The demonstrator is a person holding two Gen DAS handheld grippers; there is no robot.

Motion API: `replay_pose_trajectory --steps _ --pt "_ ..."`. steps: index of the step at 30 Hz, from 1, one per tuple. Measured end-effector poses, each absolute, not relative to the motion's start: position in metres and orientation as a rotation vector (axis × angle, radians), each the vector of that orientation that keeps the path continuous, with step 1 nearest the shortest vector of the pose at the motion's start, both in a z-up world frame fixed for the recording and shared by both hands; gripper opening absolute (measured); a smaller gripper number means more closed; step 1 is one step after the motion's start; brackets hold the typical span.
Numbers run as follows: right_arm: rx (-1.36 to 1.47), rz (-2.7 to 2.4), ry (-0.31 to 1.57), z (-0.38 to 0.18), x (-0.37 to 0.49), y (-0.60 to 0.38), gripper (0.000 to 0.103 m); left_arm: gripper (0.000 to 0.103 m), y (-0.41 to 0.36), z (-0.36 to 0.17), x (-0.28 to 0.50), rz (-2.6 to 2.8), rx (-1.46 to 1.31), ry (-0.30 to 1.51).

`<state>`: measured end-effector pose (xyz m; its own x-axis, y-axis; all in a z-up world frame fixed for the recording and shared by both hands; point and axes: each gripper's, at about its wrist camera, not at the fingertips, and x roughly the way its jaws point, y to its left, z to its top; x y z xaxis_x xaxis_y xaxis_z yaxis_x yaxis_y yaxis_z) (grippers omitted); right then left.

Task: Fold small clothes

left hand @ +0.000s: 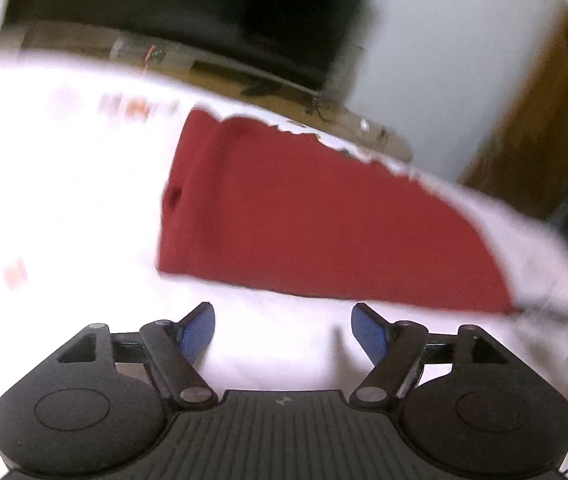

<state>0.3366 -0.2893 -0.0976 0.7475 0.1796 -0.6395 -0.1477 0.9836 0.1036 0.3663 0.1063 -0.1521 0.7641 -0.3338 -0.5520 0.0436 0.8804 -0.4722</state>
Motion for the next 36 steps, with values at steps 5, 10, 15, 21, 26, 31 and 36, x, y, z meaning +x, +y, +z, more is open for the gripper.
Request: replay_pose_trajectory --steps 5,10,15,21,26,31,36 --pt "0.080 0.200 0.695 -0.096 0.332 -0.282 0.045 0.075 0.133 -0.175 0.374 -0.150 -0.836 0.620" --pt "0.102 0.236 0.679 -0.091 0.336 -0.269 0.046 0.075 0.124 -0.179 0.390 -0.103 -0.868 0.583" --pt "0.124 0.250 0.675 -0.090 0.349 -0.259 0.046 0.074 0.116 -0.181 0.406 -0.063 -0.882 0.533" --pt "0.130 0.283 0.650 -0.092 0.381 -0.236 0.043 0.074 0.110 -0.180 0.416 -0.018 -0.838 0.469" --pt "0.118 0.323 0.632 -0.094 0.412 -0.211 0.027 0.051 0.117 -0.182 0.414 0.035 -0.859 0.459" --pt "0.049 0.383 0.628 -0.095 0.436 -0.176 0.022 0.018 0.133 -0.197 0.411 0.063 -0.971 0.463" --pt "-0.029 0.412 0.670 -0.111 0.447 -0.154 0.018 0.017 0.137 -0.199 0.413 0.029 -1.007 0.465"
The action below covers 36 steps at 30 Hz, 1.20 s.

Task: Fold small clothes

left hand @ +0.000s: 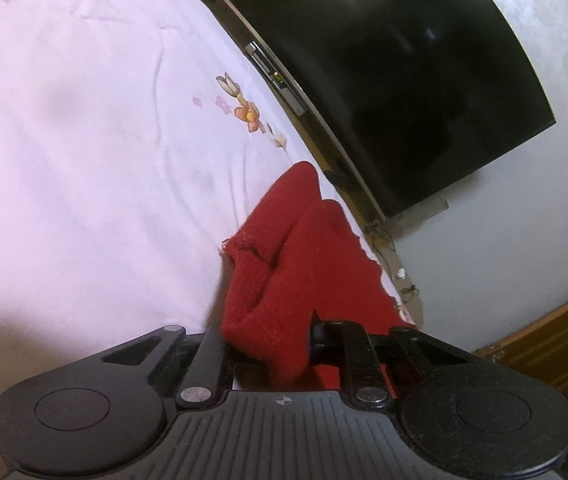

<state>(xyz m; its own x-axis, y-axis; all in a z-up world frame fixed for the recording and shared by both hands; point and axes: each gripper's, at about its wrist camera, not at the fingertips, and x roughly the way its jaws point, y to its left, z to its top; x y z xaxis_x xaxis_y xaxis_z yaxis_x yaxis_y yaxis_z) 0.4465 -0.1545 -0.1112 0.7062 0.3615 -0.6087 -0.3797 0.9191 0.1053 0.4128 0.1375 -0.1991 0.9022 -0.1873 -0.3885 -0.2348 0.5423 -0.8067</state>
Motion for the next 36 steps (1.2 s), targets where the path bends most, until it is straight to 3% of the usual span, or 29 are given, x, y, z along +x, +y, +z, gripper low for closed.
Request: replay_pose_trajectory --steps 9,13,20,23,27,35,36 --pt "-0.155 0.393 0.632 -0.130 0.439 -0.142 0.017 0.011 0.142 -0.193 0.419 -0.039 -0.999 0.441" --pt "-0.016 0.386 0.663 -0.130 0.445 -0.156 0.017 0.011 0.138 -0.169 0.420 -0.117 -0.927 0.402" --pt "0.167 0.388 0.697 -0.126 0.451 -0.179 0.013 0.011 0.068 -0.079 0.447 -0.395 -0.676 0.347" --pt "0.425 0.344 0.662 -0.113 0.439 -0.228 0.019 0.011 0.024 -0.065 0.461 -0.508 -0.600 0.373" --pt "0.563 0.247 0.617 -0.108 0.410 -0.297 0.022 0.011 -0.040 -0.076 0.480 -0.638 -0.555 0.448" --pt "0.671 0.080 0.629 -0.111 0.356 -0.395 0.029 0.012 -0.142 -0.157 0.509 -0.719 -0.480 0.711" --pt "0.678 0.076 0.631 -0.111 0.352 -0.399 0.033 0.019 -0.144 -0.154 0.504 -0.715 -0.452 0.704"
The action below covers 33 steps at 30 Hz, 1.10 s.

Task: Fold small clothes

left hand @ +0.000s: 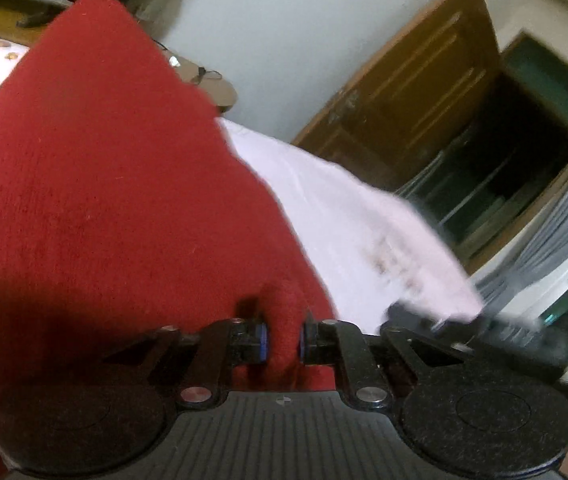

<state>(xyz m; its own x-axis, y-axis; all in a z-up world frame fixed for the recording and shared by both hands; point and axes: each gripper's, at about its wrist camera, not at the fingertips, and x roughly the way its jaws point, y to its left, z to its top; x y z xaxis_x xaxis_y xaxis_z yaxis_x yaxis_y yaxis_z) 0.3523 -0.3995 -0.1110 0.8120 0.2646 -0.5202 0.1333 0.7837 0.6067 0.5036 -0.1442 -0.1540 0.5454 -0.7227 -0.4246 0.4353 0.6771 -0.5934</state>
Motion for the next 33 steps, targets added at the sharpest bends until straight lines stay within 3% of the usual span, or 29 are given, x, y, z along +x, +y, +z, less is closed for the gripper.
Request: replay_pose_trajectory --steps 1,2,3,5,12,22,29,31,32,33 --pt "0.690 0.078 0.631 -0.111 0.350 -0.402 0.037 0.032 -0.143 -0.146 0.497 -0.733 -0.438 0.698" --pt "0.708 0.088 0.627 -0.111 0.350 -0.405 0.048 0.066 -0.140 -0.137 0.491 -0.770 -0.438 0.686" --pt "0.728 0.105 0.617 -0.111 0.351 -0.406 0.061 0.081 -0.132 -0.125 0.481 -0.806 -0.438 0.651" --pt "0.768 0.151 0.608 -0.111 0.357 -0.402 0.066 0.081 -0.111 -0.100 0.466 -0.831 -0.410 0.574" --pt "0.863 0.358 0.732 -0.131 0.395 -0.364 0.060 0.081 -0.025 -0.102 0.492 -0.489 -0.469 0.587" --pt "0.790 0.396 0.820 -0.133 0.438 -0.338 0.057 0.081 -0.023 -0.155 0.516 -0.358 -0.479 0.717" --pt "0.711 0.434 0.882 -0.127 0.454 -0.317 0.057 0.081 -0.015 -0.144 0.519 -0.319 -0.507 0.706" --pt "0.670 0.417 0.875 -0.124 0.452 -0.312 0.040 0.081 -0.016 -0.140 0.517 -0.309 -0.498 0.710" --pt "0.632 0.399 0.869 -0.121 0.450 -0.309 0.025 0.081 -0.020 -0.139 0.517 -0.305 -0.490 0.723" --pt "0.594 0.400 0.855 -0.117 0.446 -0.307 0.020 0.081 -0.024 -0.138 0.518 -0.306 -0.485 0.729"
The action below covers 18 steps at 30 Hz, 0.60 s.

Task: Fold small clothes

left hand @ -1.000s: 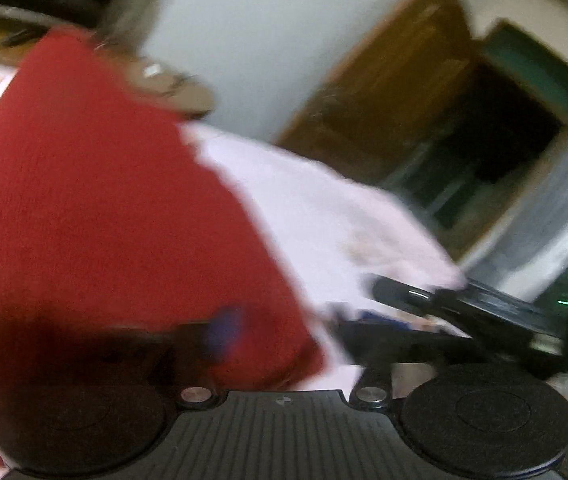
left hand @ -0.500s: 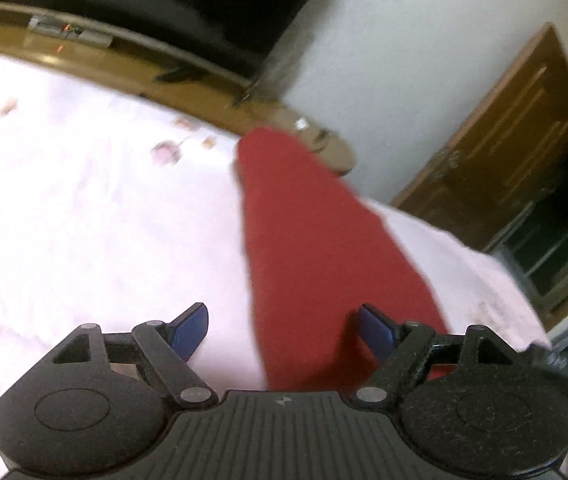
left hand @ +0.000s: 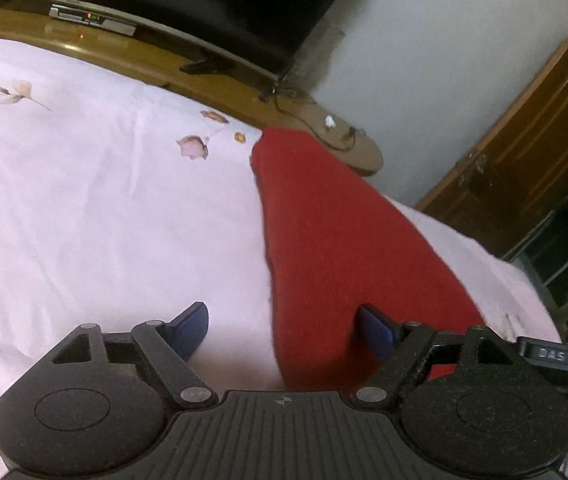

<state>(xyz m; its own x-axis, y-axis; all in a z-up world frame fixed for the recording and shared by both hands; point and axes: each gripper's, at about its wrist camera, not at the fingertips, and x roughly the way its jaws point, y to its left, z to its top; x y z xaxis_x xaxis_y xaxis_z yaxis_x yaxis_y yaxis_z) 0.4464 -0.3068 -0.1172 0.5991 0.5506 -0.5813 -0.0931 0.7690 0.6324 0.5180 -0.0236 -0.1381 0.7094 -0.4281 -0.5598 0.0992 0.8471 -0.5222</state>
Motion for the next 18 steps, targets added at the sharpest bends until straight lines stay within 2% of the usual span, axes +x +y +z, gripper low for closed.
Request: replay_pose_trajectory --steps 5,9,11,13,15,18 --pt "0.395 0.393 0.695 -0.074 0.418 -0.300 0.016 0.081 -0.032 -0.112 0.508 -0.347 -0.471 0.645" --pt "0.334 0.346 0.622 -0.048 0.396 -0.317 0.016 0.081 -0.051 -0.115 0.518 -0.343 -0.414 0.686" --pt "0.328 0.290 0.665 -0.062 0.395 -0.328 0.016 0.081 -0.061 -0.132 0.525 -0.333 -0.393 0.780" --pt "0.389 0.246 0.813 -0.100 0.408 -0.338 0.018 0.083 -0.063 -0.134 0.521 -0.339 -0.368 0.751" --pt "0.465 0.263 0.803 -0.113 0.404 -0.347 0.021 0.083 -0.060 -0.129 0.520 -0.339 -0.371 0.763" --pt "0.529 0.275 0.733 -0.105 0.395 -0.356 0.032 0.083 -0.052 -0.114 0.519 -0.349 -0.370 0.722"
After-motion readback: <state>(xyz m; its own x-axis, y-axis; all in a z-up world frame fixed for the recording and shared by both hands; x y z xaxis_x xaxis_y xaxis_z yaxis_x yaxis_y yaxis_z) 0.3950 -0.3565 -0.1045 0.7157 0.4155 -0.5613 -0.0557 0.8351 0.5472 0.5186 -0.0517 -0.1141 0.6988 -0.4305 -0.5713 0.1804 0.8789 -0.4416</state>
